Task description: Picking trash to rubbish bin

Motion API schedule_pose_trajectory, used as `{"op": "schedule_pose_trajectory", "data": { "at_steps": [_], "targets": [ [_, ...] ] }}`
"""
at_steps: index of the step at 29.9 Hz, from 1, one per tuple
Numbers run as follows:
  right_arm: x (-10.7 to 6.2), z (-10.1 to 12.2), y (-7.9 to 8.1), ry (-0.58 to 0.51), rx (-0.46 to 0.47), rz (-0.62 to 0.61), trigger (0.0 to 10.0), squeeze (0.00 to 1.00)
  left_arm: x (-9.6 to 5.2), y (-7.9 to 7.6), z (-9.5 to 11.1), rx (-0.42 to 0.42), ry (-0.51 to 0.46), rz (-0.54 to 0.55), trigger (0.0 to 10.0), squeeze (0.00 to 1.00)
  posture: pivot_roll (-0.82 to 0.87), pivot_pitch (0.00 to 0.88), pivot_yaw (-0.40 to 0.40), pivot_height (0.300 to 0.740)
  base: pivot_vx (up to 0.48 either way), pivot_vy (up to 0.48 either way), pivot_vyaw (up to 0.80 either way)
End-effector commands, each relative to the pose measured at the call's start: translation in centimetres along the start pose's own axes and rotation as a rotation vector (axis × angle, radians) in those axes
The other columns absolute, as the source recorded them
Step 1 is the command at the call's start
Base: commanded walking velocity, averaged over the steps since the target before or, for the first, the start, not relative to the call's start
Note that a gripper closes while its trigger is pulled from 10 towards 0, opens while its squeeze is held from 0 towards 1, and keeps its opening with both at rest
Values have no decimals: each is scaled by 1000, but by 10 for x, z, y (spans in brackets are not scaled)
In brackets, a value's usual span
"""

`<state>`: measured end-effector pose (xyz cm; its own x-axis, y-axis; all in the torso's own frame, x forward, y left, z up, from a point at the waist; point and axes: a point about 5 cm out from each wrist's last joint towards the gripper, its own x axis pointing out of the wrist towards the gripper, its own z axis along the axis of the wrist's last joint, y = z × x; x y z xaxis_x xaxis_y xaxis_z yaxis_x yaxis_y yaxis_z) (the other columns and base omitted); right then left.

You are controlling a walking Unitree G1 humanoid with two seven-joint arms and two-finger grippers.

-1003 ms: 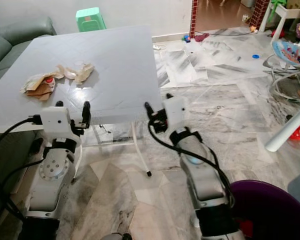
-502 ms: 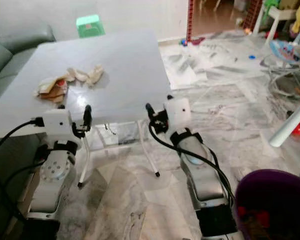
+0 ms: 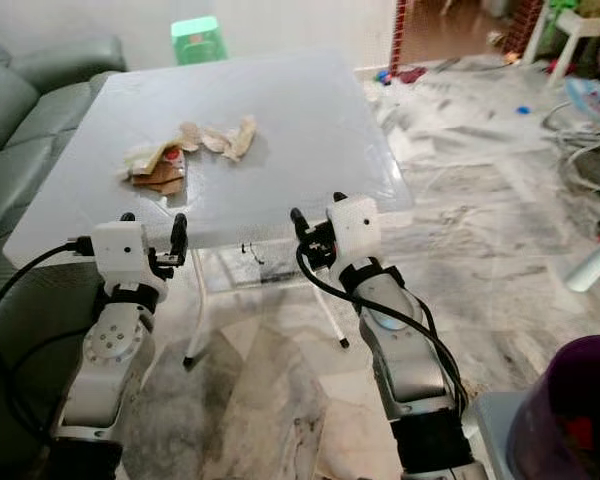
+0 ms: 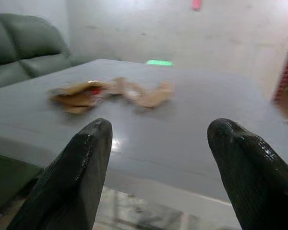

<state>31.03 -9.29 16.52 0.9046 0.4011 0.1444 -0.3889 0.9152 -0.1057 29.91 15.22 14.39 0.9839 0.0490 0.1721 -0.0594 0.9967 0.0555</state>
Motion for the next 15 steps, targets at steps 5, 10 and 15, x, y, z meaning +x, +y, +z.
{"op": "schedule_pose_trajectory", "data": {
  "at_steps": [5,10,15],
  "targets": [
    [3,8,6,-29,-4,26,10000,0,-2,7,-3,13,16,24,10000,0,-42,78,54,740,0,476,0],
    [3,8,6,-28,-6,28,10000,0,-2,7,-4,18,18,27,10000,0,-42,77,53,740,0,476,0],
    [3,8,7,-31,-19,34,10000,0,0,6,-1,26,2,21,10000,0,-43,75,50,740,0,286,0]
  ]
}}
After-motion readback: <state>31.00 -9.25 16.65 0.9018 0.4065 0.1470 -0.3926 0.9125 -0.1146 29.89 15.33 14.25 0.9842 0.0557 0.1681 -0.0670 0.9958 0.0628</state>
